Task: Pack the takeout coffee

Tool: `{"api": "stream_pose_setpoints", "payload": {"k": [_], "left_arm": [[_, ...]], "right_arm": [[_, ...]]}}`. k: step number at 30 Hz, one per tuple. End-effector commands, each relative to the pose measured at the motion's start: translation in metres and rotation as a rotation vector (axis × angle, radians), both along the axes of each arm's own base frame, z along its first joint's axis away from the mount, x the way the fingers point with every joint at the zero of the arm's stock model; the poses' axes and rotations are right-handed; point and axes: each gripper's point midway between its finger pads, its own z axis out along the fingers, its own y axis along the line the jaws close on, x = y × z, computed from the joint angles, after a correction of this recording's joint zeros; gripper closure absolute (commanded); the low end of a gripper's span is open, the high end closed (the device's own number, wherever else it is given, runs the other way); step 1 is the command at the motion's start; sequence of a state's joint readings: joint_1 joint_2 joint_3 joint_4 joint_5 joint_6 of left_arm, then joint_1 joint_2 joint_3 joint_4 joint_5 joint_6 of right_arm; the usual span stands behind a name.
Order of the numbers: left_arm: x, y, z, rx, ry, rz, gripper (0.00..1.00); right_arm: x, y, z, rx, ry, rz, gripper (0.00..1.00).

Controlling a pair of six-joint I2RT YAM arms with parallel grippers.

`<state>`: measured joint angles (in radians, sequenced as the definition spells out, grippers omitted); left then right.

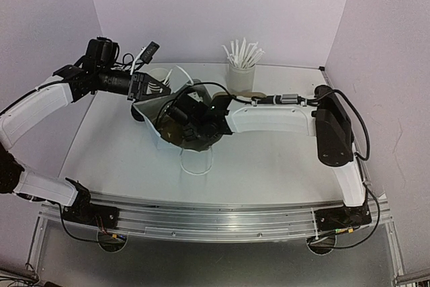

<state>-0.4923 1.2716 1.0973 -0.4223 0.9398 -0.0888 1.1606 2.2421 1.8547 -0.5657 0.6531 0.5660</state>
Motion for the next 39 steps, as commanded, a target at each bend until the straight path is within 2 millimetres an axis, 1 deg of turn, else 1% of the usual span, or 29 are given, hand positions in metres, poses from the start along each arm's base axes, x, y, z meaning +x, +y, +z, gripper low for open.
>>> {"api": "stream_pose_setpoints", "payload": {"k": [1, 4, 7, 8, 9, 10, 15, 18, 22, 24, 28, 31, 36, 39], "left_arm": [[-0.019, 0.002, 0.005, -0.007, 0.021, -0.051, 1.0], [-0.014, 0.003, 0.001, 0.009, 0.009, -0.021, 1.0], [-0.013, 0.006, -0.004, 0.03, -0.003, 0.001, 1.0], [-0.012, 0.007, -0.005, 0.04, -0.008, 0.01, 1.0], [-0.012, 0.008, -0.006, 0.046, -0.012, 0.015, 1.0], [-0.011, 0.009, -0.008, 0.054, -0.014, 0.021, 1.0], [-0.01, 0.01, -0.009, 0.065, -0.023, 0.029, 1.0], [-0.007, 0.012, -0.013, 0.087, -0.041, 0.045, 1.0], [0.002, 0.018, -0.02, 0.146, -0.079, 0.096, 1.0], [0.006, 0.021, -0.021, 0.167, -0.108, 0.113, 1.0], [0.011, 0.024, -0.023, 0.2, -0.135, 0.145, 1.0], [0.015, 0.027, -0.025, 0.221, -0.142, 0.175, 1.0], [0.031, 0.034, -0.022, 0.261, -0.162, 0.269, 1.0], [0.036, 0.036, -0.015, 0.258, -0.17, 0.299, 1.0]], "right_arm": [[0.008, -0.044, -0.018, -0.178, 0.056, -0.035, 0.62], [0.005, -0.034, 0.01, -0.172, -0.007, 0.005, 0.55], [0.0, -0.027, 0.029, -0.139, -0.033, 0.014, 0.46], [0.0, -0.026, 0.033, -0.127, -0.037, 0.013, 0.35], [0.0, -0.024, 0.037, -0.116, -0.042, 0.011, 0.18], [0.0, -0.024, 0.04, -0.11, -0.045, 0.01, 0.11], [0.001, -0.021, 0.052, -0.101, -0.07, 0.012, 0.09], [0.0, -0.018, 0.068, -0.108, -0.121, 0.019, 0.09], [-0.003, -0.013, 0.094, -0.099, -0.188, 0.022, 0.09], [-0.003, -0.014, 0.1, -0.09, -0.204, 0.01, 0.08], [-0.004, -0.018, 0.104, -0.074, -0.21, -0.012, 0.07], [-0.005, -0.017, 0.109, -0.069, -0.218, -0.009, 0.06], [-0.014, -0.004, 0.123, -0.087, -0.265, 0.034, 0.06], [-0.021, 0.008, 0.118, -0.074, -0.218, 0.106, 0.05]]}}
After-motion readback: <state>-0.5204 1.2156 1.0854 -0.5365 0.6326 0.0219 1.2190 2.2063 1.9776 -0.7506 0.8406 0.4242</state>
